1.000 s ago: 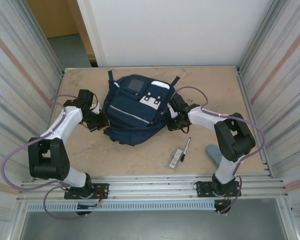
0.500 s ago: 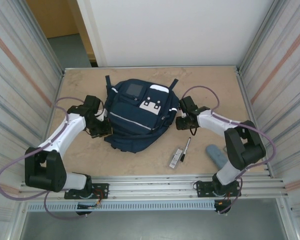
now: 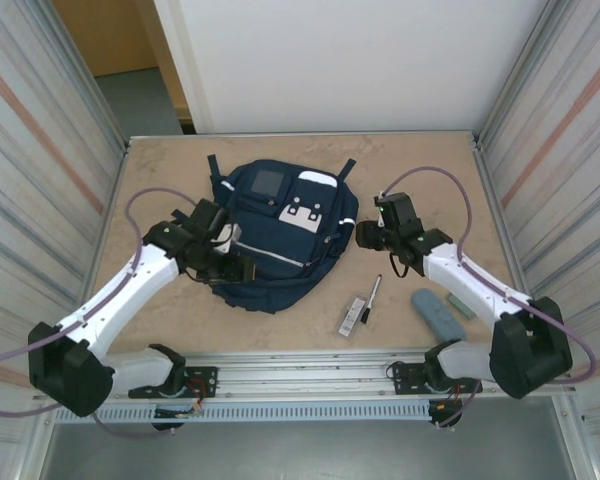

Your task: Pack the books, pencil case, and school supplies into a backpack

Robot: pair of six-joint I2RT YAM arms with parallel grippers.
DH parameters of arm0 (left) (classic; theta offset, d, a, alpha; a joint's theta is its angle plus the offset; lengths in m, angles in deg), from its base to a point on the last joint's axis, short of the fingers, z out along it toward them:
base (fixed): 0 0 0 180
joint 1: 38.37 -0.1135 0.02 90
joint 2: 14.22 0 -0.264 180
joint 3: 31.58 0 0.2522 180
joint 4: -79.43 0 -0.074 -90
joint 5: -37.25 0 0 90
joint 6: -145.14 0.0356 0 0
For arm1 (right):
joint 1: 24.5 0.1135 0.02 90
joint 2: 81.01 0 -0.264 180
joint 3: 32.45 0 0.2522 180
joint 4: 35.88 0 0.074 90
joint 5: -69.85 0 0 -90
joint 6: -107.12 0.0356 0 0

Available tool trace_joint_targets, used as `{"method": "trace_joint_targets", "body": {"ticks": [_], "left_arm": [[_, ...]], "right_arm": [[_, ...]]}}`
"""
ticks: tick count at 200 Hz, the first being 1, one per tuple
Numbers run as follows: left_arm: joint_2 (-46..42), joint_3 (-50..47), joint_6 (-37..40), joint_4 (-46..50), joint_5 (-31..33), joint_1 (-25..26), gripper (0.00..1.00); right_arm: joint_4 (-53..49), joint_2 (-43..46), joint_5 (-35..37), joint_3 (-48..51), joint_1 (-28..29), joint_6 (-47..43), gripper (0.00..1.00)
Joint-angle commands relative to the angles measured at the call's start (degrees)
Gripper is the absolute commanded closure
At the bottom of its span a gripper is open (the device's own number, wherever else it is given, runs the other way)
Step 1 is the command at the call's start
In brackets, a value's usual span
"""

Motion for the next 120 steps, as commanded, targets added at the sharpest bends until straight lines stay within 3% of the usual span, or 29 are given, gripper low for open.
{"method": "trace_joint_targets", "body": {"ticks": [1,58,120], "left_arm": [[3.5,3.1,-6.6,-1.1,6.9,0.9,0.41],[11.9,2.7,-18.8,-10.3,11.7,0.9,0.37],[13.1,-4.7,-25.8,-22.5,7.8,-1.8,0.3]], "right_arm": [[1.5,3.6,-0.3,1.8,-0.4,2.2,0.42],[0.0,9.0,0.4,3.9,-0.5,1.8,0.4],[1.0,9.7,-0.8,5.6,-0.4,2.5,0.34]]}}
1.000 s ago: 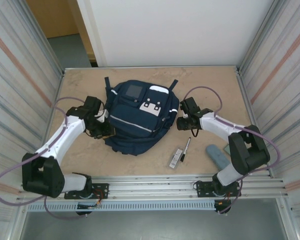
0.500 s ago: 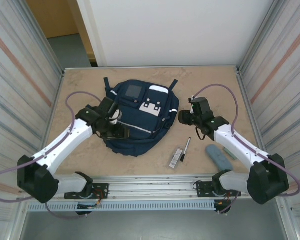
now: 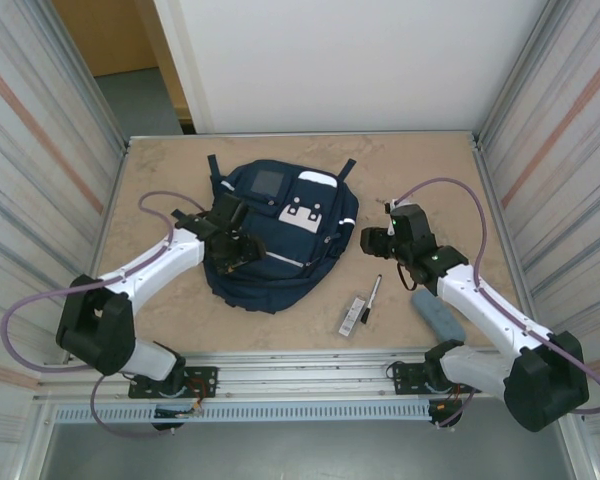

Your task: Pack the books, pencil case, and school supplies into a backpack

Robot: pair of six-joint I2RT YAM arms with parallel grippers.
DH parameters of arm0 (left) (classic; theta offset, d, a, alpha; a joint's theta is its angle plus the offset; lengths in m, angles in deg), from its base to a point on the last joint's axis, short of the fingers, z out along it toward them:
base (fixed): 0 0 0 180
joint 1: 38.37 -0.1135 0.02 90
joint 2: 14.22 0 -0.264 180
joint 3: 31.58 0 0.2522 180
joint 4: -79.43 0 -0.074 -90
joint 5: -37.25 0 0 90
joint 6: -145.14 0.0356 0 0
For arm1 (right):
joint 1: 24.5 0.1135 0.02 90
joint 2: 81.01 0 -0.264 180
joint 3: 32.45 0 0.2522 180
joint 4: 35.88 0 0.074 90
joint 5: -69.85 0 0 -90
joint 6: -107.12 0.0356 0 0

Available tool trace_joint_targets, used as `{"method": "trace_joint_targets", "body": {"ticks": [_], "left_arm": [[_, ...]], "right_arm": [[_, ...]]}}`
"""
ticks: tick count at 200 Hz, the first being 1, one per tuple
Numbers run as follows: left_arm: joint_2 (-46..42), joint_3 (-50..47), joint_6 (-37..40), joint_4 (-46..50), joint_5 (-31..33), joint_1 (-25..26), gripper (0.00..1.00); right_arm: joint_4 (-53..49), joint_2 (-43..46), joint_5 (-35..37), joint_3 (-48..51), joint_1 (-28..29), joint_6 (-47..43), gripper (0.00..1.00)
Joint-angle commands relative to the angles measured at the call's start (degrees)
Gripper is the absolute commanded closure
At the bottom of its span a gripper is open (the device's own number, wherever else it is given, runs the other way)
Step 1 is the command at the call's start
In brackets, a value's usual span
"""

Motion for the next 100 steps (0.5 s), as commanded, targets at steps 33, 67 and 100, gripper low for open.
{"method": "trace_joint_targets", "body": {"ticks": [33,67,100], "left_arm": [[-0.2,-5.8,-9.0,-10.2,3.6,-1.0,0.32],[0.4,-8.3,-12.4,-15.4,4.4,-1.3,0.49],[-3.0,-10.1,-13.9,-19.3,2.5,-1.2,0.81]], "right_arm": [[0.7,-0.3,-1.7,-0.1,-0.4,1.4,0.33],[1.8,-0.8,-2.4,0.6,-0.3,1.9,0.33],[-0.6,-4.5,-6.1,-2.2,-0.4,0.1,0.31]]}}
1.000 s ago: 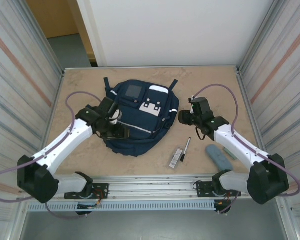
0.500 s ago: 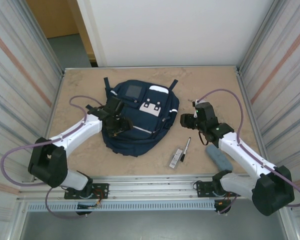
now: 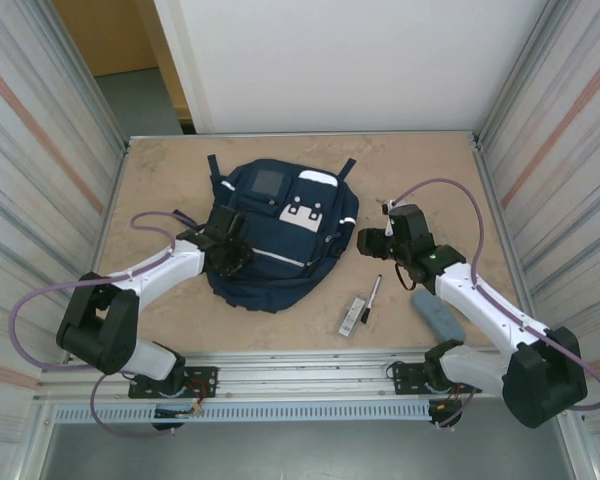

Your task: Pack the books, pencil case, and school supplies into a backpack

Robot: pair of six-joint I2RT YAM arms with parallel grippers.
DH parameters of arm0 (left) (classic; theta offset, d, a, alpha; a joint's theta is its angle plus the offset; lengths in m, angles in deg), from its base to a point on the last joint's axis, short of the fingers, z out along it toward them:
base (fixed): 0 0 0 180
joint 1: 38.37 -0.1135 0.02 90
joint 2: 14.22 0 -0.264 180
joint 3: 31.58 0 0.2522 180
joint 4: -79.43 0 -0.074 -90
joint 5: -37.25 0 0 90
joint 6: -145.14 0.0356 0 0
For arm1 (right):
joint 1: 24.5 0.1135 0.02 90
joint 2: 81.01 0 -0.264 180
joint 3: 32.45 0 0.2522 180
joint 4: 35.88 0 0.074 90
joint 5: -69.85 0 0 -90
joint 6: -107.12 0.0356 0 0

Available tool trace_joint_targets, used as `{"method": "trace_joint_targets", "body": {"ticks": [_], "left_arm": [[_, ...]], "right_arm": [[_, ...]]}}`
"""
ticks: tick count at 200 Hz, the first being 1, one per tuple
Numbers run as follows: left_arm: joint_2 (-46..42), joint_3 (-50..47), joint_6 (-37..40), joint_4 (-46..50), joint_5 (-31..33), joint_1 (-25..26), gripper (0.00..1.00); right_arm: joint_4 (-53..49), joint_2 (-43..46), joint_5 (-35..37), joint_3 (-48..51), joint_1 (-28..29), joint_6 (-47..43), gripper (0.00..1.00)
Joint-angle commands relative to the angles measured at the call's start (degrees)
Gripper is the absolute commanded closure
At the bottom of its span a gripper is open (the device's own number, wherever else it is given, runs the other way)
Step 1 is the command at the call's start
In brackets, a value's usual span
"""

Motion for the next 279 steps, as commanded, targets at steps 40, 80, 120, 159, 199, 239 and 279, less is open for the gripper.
{"method": "trace_joint_targets", "body": {"ticks": [40,80,120,159,199,239,279], "left_arm": [[-8.3,4.1,1.7,4.7,0.8,-0.1,1.0],[-14.3,5.2,0.7,4.7,-2.6,-0.2,1.0],[-15.2,7.8,0.1,4.6,-5.1,-0.4,1.0],[-15.6,9.8,0.4,5.1,-5.9,-1.2,1.0],[-15.7,12.0,1.2,6.2,-9.8,-3.4,1.0],[-15.2,12.2,1.6,6.2,-10.4,-4.4,1.0],[-14.6,12.6,2.0,5.7,-15.4,-7.3,1.0]], "right_arm": [[-7.9,-13.1,-5.3,-11.8,-1.3,1.5,0.28],[-7.4,-16.3,-16.4,-13.9,-0.9,5.8,0.32],[-16.4,-19.1,-24.6,-21.0,-1.5,-6.7,0.34],[-17.8,-27.6,-28.5,-25.7,-1.7,-15.6,0.37],[-19.6,-36.1,-29.5,-32.0,-1.8,-22.3,0.35],[-19.6,-39.6,-42.7,-32.6,-1.7,-26.5,0.37],[-18.4,-40.6,-43.5,-29.2,-1.7,-27.1,0.39]]}}
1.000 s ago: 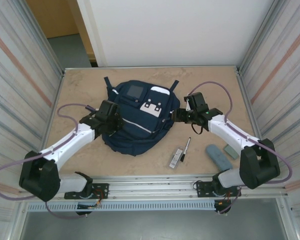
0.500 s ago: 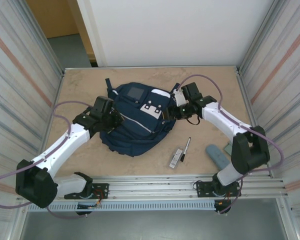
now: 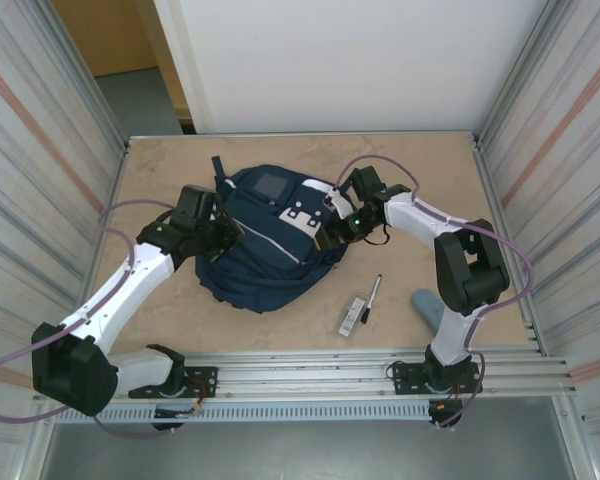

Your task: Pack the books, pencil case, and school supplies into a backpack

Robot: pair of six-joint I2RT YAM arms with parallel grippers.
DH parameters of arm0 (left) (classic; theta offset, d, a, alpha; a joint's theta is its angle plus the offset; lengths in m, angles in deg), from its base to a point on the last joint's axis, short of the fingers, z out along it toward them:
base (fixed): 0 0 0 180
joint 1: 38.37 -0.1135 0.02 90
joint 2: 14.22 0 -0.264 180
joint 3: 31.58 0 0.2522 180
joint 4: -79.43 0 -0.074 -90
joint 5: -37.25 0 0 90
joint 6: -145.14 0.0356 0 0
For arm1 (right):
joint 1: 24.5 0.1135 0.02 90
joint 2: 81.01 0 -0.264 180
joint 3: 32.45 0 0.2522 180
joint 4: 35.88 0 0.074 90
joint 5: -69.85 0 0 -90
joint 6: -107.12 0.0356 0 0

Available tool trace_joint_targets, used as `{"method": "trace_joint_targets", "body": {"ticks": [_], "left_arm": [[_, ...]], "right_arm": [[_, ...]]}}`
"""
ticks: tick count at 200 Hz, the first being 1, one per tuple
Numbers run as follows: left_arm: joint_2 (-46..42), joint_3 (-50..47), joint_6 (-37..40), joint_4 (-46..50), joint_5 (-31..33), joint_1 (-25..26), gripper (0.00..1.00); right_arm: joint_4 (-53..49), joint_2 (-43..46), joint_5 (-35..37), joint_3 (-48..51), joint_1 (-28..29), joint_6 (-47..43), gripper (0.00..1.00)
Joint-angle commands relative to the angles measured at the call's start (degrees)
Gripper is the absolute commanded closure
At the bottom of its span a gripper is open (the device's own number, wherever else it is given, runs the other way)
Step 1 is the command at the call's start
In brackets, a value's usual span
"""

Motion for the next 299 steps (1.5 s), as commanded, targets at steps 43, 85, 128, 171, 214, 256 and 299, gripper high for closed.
{"method": "trace_joint_targets", "body": {"ticks": [43,85,128,171,214,256,299], "left_arm": [[-1.6,4.7,3.1,-1.7,-7.8,-3.3,1.0],[0.2,7.2,7.6,3.1,-10.7,-3.5,1.0],[0.9,7.9,9.8,4.2,-12.4,-5.0,1.0],[2.5,7.9,13.4,3.6,-10.1,-6.9,1.0],[5.0,5.6,13.5,1.4,-12.5,-9.2,1.0],[5.9,4.3,13.4,0.2,-13.8,-9.6,1.0],[5.8,4.2,13.7,0.5,-13.9,-9.8,1.0]], "right_arm": [[-1.4,-1.5,2.1,0.7,-0.1,-2.5,0.35],[-2.8,-2.6,6.2,-0.8,2.1,-5.8,0.35],[-3.6,-3.7,2.0,0.2,3.1,-6.3,0.39],[-1.5,-1.0,-3.7,3.0,2.0,-5.1,0.58],[1.0,0.4,-3.8,4.5,3.5,-3.7,0.73],[2.6,1.4,-2.4,5.7,4.3,-2.3,0.81],[3.0,2.7,1.9,5.5,4.2,-1.4,0.94]]}}
